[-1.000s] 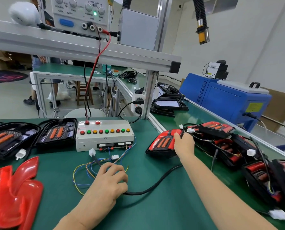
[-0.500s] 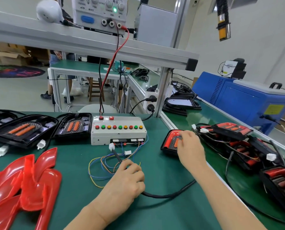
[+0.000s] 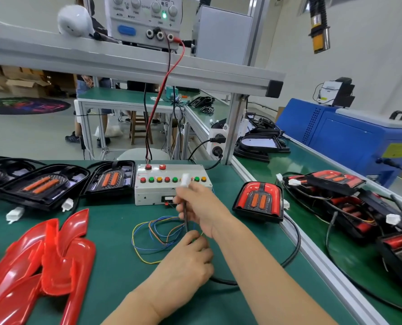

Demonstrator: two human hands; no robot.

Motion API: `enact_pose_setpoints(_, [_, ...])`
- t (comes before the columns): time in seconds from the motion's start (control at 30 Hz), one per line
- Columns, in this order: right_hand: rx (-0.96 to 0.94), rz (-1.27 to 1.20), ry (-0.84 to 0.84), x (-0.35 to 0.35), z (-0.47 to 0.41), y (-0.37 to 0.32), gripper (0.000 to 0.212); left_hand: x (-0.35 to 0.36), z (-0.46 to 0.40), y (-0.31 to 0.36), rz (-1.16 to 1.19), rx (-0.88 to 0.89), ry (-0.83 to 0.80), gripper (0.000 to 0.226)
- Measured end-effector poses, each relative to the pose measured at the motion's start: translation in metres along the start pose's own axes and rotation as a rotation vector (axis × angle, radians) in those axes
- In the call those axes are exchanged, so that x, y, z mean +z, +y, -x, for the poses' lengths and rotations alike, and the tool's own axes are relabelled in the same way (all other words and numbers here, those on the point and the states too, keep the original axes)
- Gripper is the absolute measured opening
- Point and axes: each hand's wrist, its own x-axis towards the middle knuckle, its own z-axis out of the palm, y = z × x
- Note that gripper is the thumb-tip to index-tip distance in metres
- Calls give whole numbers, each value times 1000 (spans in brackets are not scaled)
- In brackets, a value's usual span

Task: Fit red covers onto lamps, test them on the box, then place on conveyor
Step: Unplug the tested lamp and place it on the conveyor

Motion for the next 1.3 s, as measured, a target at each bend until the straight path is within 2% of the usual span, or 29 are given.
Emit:
enact_pose_setpoints(0.1, [-130,-107,102,-6,3,6,8,-2,1,-2,49,-29,-17,28])
enact_pose_setpoints(0.2, [-236,-334,100,-17,11,20,14,0,4,-4,41,-59,-25,38])
enact_pose_setpoints(0.3, [-267,-601,132,-29,18,39,25,0,8,-8,55,-69,4,29])
enact_pose_setpoints(0.37, [-250,-721,174,-35,19,52,26,3,11,-9,257,-90,37,34])
enact_pose_setpoints(0.43, [-198,-763,215,-39,18,60,19,2,10,-11,552,-210,170,41])
enact_pose_setpoints(0.5, [-153,-711,241,-41,16,62,12,1,7,-19,692,-441,337,41])
enact_pose_setpoints(0.57, [-147,-616,253,-41,14,63,11,4,2,-34,664,-722,394,37])
enact_pose_setpoints(0.63, [-145,-548,261,-39,11,66,12,10,-2,-51,541,-929,235,29])
enact_pose_setpoints(0.7, [-151,-491,263,-38,10,68,16,22,-3,-63,463,-1027,-9,30])
enact_pose_setpoints(0.73, [-156,-462,261,-38,10,68,18,26,-3,-65,444,-1039,-99,33])
enact_pose_setpoints(0.8, [-157,-391,255,-38,9,67,20,34,-3,-66,428,-1037,-170,35])
enact_pose_setpoints(1.0, [-168,-144,208,-33,11,68,20,35,-1,-68,394,-977,-161,23])
enact_pose_setpoints(1.07, [-159,-96,182,-32,12,69,22,32,2,-69,447,-994,-53,19])
enact_pose_setpoints(1.17, [-89,-46,87,-31,14,69,24,24,8,-73,605,-1039,248,11])
enact_pose_setpoints(1.23, [-69,-3,43,-30,16,68,17,18,9,-74,785,-1077,328,16])
enact_pose_setpoints(1.3, [-81,25,50,-29,18,67,11,13,10,-73,932,-1056,337,29])
